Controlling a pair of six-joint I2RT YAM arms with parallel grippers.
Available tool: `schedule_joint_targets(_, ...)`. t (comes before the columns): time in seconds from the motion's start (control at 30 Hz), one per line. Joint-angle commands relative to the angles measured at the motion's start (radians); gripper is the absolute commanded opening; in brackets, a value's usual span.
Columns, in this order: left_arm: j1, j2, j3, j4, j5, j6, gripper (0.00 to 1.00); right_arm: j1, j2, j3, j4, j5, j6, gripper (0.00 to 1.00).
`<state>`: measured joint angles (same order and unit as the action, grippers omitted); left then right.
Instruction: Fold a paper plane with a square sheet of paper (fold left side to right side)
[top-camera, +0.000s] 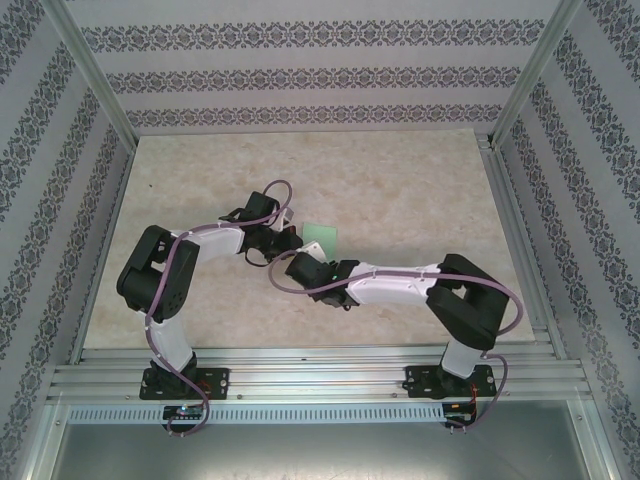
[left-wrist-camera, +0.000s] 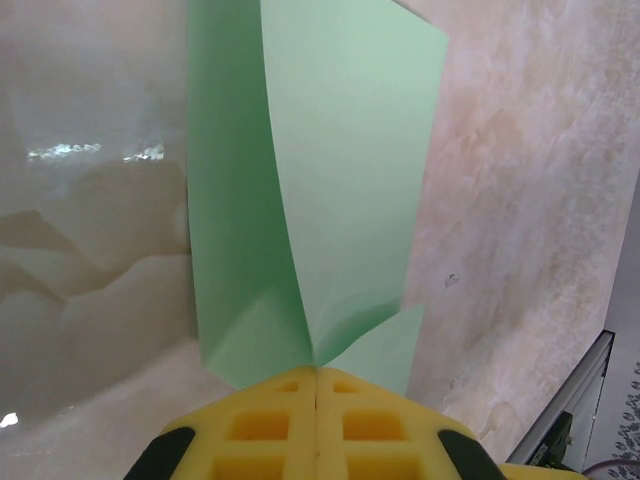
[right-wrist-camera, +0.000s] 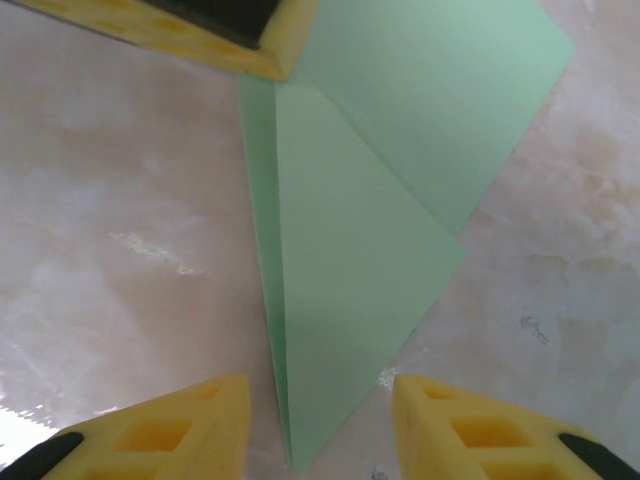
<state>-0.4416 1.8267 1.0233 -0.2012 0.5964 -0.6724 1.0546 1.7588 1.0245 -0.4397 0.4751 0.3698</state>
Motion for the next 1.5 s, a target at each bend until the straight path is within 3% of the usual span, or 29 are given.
schedule_joint_targets(0.0, -0.011, -0.024, 0.009, 0.02, 0.019, -0.011, 0.04, 0.013, 0.061, 0.059, -0.057, 0.116, -0.047, 0.4)
schedule_joint_targets(0.57, -0.012, -0.03, 0.028, 0.004, 0.019, -0.008, 0.04, 0.015, 0.16, 0.108, -0.074, 0.126, -0.038, 0.27)
schedule_joint_targets(0.87, -0.011, -0.038, 0.032, 0.008, 0.029, -0.012, 0.04, 0.008, 0.114, 0.092, -0.041, 0.099, -0.024, 0.27)
schedule_joint_targets(1.2, -0.014, -0.065, 0.034, -0.014, 0.009, -0.05, 0.04, -0.066, -0.135, -0.094, 0.147, -0.033, -0.014, 0.31)
schedule_joint_targets(1.47, -0.021, -0.07, 0.044, -0.03, 0.003, -0.076, 0.04, -0.062, -0.079, -0.06, 0.134, -0.06, -0.02, 0.34)
